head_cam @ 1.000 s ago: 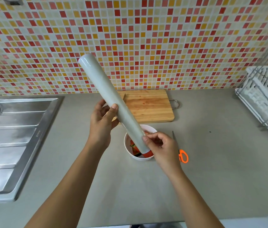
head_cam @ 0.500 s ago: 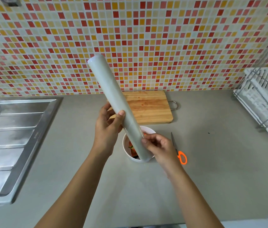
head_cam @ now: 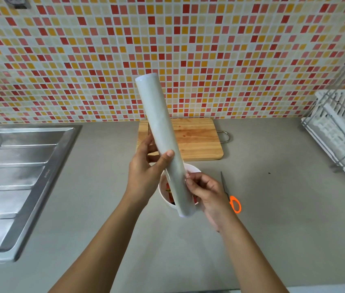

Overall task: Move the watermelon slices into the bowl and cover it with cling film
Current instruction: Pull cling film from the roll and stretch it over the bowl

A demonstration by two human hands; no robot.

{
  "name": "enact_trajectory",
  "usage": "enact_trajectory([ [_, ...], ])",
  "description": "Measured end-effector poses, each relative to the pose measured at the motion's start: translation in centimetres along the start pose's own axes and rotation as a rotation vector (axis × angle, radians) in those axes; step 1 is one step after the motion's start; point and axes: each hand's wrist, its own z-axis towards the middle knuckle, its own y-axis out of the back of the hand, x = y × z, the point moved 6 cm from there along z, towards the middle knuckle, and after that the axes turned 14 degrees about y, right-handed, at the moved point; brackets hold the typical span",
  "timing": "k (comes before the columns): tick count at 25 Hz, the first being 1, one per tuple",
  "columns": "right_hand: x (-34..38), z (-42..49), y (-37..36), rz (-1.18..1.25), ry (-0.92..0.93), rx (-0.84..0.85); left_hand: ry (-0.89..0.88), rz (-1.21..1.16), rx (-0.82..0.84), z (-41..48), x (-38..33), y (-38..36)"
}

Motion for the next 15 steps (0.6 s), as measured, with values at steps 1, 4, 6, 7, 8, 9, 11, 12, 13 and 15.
enact_trajectory([
  [1,-0.3,0.0,-0.2,0.055,-0.010,0.035,-0.006,0.025,-0.002,0.1,0.1,0.1],
  [4,-0.3,-0.3,-1.0,0.169,-0.029,0.048,0.032,-0.004,0.046,0.1,1.1,-0.2],
  [6,-0.7,-0.1,-1.4,0.158,-0.051,0.018,0.057,-0.024,0.078,-0.1,1.7,-0.5],
  [7,-0.7,0.0,-1.6,0.142,-0.045,0.005,0.060,-0.018,0.082,-0.2,1.9,-0.5],
  [8,-0.7,0.1,-1.8,0.143,-0.055,-0.010,0.061,-0.015,0.083,-0.2,2.1,-0.6],
  [9,-0.9,0.1,-2.1,0.180,-0.060,0.001,0.059,-0.014,0.083,-0.2,2.2,-0.7],
  [11,-0.9,-0.1,-2.9,0.312,-0.102,0.016,0.053,-0.015,0.078,-0.2,2.4,-0.8],
  [12,-0.8,-0.1,-3.3,0.376,-0.119,0.019,0.053,-0.012,0.075,-0.1,2.6,-0.8],
  [13,-0.9,-0.1,-3.5,0.412,-0.130,0.024,0.055,-0.009,0.075,-0.1,2.7,-0.8],
  [15,-0.8,0.2,-3.9,0.373,-0.131,0.024,0.074,-0.001,0.074,-0.1,3.2,-0.7],
])
